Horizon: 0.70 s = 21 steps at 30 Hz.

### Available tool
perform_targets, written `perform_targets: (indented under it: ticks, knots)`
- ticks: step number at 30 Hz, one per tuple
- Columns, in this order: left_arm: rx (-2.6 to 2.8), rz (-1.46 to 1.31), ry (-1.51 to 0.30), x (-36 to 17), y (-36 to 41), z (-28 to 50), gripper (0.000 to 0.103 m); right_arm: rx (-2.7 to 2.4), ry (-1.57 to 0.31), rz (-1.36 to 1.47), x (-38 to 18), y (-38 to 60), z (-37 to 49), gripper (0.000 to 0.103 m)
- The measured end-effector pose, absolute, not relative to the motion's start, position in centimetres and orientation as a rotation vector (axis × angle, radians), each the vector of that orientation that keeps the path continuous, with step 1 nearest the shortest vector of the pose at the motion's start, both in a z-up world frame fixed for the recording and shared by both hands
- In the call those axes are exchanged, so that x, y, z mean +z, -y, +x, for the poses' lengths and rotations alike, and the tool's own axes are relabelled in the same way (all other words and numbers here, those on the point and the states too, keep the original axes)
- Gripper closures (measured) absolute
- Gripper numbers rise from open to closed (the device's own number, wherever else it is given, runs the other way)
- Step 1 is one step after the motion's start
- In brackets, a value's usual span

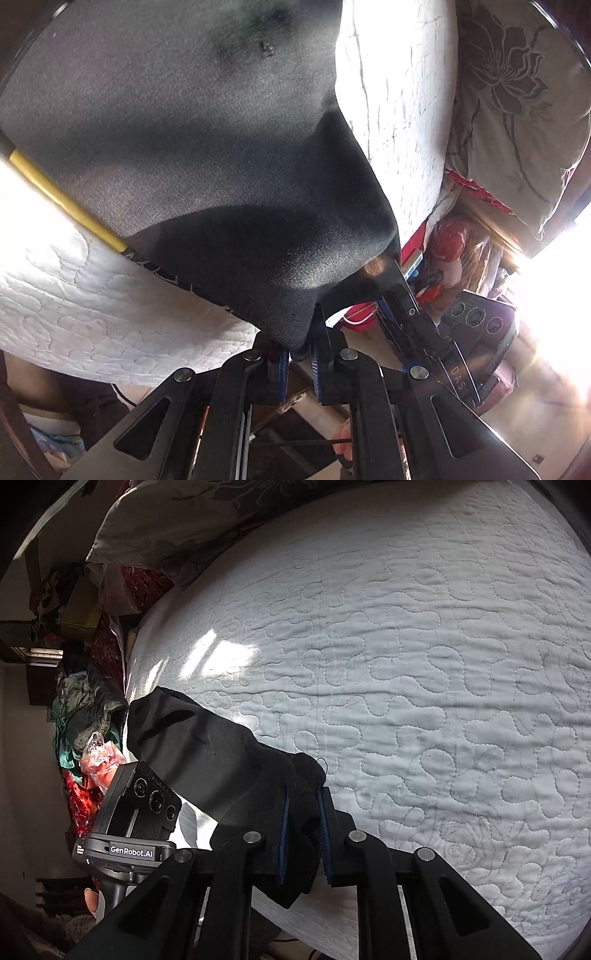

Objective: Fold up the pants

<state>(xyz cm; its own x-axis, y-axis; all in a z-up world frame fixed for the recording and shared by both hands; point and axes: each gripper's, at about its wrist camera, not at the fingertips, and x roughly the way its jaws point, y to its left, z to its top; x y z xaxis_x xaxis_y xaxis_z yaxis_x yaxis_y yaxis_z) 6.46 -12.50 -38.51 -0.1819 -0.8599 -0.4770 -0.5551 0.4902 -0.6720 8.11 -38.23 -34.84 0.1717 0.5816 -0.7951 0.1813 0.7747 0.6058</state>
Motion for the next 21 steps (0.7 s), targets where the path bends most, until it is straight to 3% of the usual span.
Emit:
perform_targets:
  ticks: [12,21]
  knots:
    - [-0.407,-1.242,-1.810,-35.7,3.9,8.3,0.093,0.399,-1.390,0.709,-30.9,31.6,11.5,0.089]
    - [-0.312,-1.258,-1.804,-36.4,-4.8,10.7,0.093,0.426,-1.408,0.808,-33.2,24.2,15.3,0.085]
